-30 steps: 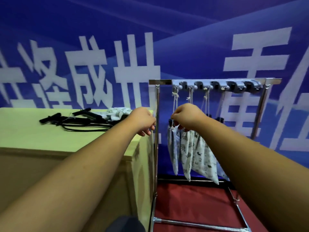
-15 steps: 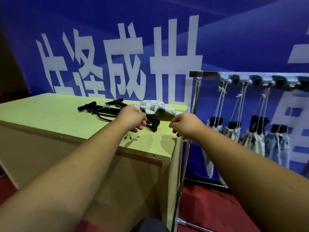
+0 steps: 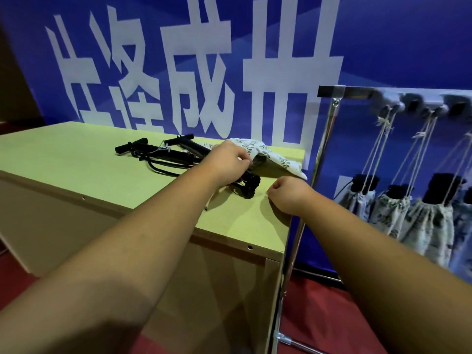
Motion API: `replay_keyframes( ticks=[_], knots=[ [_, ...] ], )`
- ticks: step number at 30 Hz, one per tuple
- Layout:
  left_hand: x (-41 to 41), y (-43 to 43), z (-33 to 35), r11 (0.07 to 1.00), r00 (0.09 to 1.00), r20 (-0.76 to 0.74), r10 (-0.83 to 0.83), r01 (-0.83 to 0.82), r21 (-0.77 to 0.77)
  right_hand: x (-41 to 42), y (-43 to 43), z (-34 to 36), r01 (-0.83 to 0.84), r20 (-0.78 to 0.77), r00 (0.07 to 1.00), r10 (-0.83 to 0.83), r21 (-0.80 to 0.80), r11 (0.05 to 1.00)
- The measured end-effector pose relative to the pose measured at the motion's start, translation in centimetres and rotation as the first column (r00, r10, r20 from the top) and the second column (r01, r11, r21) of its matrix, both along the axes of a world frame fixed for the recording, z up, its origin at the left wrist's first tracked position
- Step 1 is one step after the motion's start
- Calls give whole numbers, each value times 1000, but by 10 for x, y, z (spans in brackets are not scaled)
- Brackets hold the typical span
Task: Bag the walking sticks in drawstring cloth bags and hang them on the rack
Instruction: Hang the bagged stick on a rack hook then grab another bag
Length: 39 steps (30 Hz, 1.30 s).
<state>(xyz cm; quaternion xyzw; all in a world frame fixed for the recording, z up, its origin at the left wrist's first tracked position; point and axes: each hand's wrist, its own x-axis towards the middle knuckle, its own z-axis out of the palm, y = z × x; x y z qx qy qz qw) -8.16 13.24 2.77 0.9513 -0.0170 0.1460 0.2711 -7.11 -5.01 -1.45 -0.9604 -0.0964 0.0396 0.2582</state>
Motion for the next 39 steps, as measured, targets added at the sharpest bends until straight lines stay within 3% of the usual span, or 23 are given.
replay_keyframes(
  ticks=[5, 12, 14, 17, 19, 26, 31, 34, 39],
  knots=[
    [24, -17, 2, 984, 983, -180, 14, 18, 177, 4, 1, 3, 15, -44, 999, -15, -11, 1000],
    [14, -35, 28, 971, 992, 109, -60, 83, -224, -13, 0, -8, 74, 6, 997, -76, 139, 987],
    [1, -40, 46, 958, 981, 175, -83, 127, -258, -18, -3, -8, 138, -34, 990, -134, 250, 958],
    [-23, -48, 74, 950, 945, 298, -136, 209, -230, -36, -10, 7, 219, -120, 976, -183, 518, 827],
    [-34, -53, 88, 932, 914, 372, -160, 264, -248, -48, -15, 19, 215, -110, 976, -187, 603, 768],
    [-73, -79, 128, 822, 871, 450, -195, 396, -410, -79, -58, 52, 74, 198, 948, -249, 624, 778],
    [-72, -94, 123, 616, 919, 282, -275, 394, -682, -112, -98, 66, 11, 123, 974, -191, 815, 580],
    [-81, -120, 91, 581, 941, 67, -331, 259, -772, -128, -122, 65, 77, 20, 977, -214, 897, 435],
    [-108, -166, 17, 572, 823, -162, -545, 224, -790, -145, -160, 39, 282, -251, 955, -159, 935, 216]
  ],
)
